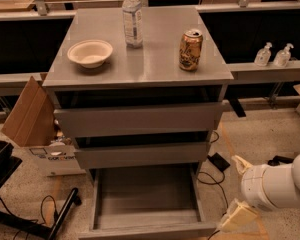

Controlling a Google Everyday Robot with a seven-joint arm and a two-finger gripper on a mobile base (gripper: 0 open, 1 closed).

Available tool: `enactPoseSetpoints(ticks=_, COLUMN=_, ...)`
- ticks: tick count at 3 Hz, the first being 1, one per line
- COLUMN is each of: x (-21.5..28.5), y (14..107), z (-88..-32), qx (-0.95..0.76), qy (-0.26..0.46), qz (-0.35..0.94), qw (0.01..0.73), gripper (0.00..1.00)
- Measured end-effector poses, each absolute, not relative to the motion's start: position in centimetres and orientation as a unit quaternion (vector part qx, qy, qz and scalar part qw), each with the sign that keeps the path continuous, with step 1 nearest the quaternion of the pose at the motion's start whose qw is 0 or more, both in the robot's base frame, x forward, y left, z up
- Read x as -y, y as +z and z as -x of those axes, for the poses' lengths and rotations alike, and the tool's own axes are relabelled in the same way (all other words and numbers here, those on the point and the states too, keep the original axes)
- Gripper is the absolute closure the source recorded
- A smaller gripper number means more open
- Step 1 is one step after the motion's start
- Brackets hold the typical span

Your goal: Close bottom drawer

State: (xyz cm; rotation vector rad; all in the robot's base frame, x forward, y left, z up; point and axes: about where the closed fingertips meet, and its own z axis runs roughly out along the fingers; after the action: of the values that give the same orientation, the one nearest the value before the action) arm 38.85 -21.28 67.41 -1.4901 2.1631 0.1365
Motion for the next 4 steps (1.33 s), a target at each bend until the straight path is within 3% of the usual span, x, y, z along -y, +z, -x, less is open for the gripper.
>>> enactPoseSetpoints(ticks=2, x=20.3, y=64.7, z=-39.0, qx=-0.793, qy=0.044, qz=0.553, qw=0.253, gripper=0.0)
enactPoseSetpoints(ticks=4, x=17.5, y=50.2, z=-40.1, qx=-0.78, qy=0.07, qz=0.565, qw=0.26, gripper=0.39)
